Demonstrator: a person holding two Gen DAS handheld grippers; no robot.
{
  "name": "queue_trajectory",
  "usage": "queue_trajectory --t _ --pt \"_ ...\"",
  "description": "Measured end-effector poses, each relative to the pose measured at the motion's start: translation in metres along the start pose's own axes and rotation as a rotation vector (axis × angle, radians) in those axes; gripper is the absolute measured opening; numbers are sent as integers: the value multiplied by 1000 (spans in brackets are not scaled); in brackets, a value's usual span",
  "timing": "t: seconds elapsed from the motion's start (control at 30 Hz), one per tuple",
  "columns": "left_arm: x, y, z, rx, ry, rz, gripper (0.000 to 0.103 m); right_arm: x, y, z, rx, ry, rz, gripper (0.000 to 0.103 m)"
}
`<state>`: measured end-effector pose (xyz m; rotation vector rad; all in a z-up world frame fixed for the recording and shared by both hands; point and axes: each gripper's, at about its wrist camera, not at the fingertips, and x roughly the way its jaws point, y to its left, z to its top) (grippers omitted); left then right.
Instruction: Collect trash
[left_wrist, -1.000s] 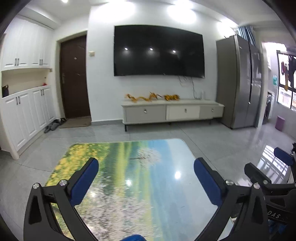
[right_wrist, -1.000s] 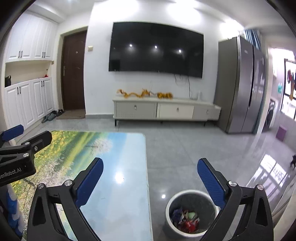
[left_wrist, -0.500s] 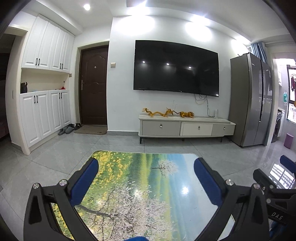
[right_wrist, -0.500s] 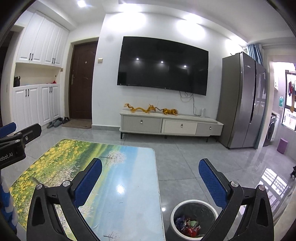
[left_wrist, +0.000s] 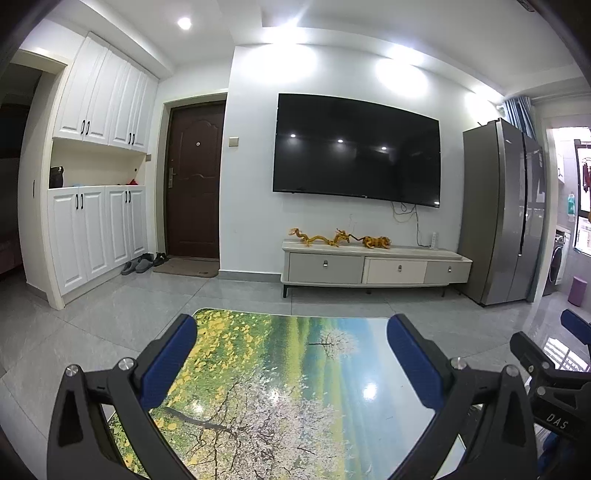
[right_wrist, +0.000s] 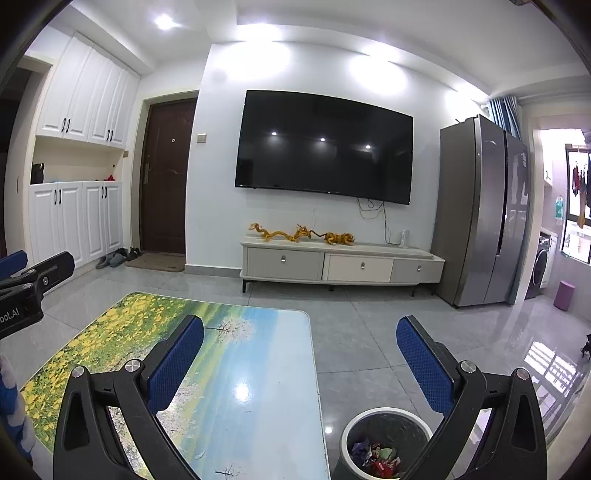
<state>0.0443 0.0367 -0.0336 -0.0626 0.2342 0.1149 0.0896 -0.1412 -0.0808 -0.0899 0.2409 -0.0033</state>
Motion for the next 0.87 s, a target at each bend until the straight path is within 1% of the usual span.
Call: queue_trajectory --t 0.27,0.87 --pt "1 1 -3 -2 15 19 103 1 -1 -1 7 1 -4 102" --pt "2 0 -3 10 40 6 103 2 -4 3 18 12 -10 102"
